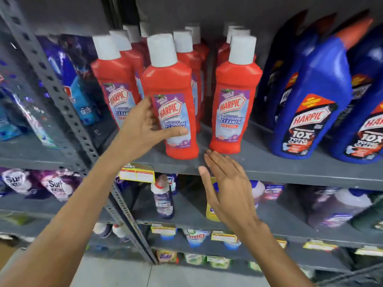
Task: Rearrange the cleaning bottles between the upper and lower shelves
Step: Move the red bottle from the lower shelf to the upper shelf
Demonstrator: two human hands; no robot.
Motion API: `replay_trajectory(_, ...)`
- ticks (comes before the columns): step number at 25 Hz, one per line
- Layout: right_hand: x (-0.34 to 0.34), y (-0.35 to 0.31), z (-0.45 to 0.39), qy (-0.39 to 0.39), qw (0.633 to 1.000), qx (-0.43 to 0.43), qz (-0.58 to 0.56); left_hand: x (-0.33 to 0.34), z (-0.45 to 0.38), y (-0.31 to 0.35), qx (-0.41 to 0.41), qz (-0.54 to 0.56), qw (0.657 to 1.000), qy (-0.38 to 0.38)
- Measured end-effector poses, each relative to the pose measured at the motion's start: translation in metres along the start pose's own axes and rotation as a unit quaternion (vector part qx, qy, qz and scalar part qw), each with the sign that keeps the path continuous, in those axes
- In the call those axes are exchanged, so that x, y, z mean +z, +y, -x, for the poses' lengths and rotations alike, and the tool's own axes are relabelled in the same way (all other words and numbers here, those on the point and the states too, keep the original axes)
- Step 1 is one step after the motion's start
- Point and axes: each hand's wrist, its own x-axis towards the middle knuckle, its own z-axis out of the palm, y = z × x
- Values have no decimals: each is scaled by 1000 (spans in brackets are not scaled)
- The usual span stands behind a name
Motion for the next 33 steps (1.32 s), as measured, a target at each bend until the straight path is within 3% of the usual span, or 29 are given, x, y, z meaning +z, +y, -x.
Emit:
replay_trajectory(6,21,0,2,79,996,29,26,-4,-15,-8,-8,-11,1000,-19)
replay_trajectory(14,25,-3,0,107,993,48,28,-5,-25,-16,-29,2,1000,-3)
replay_trajectory(29,22,-5,0,83,995,61,15,-6,-25,-18,-50,7,998,-23)
replay_trajectory(33,11,-5,6,30,999,26,-8,2,11,-19,-53,-21,998,7)
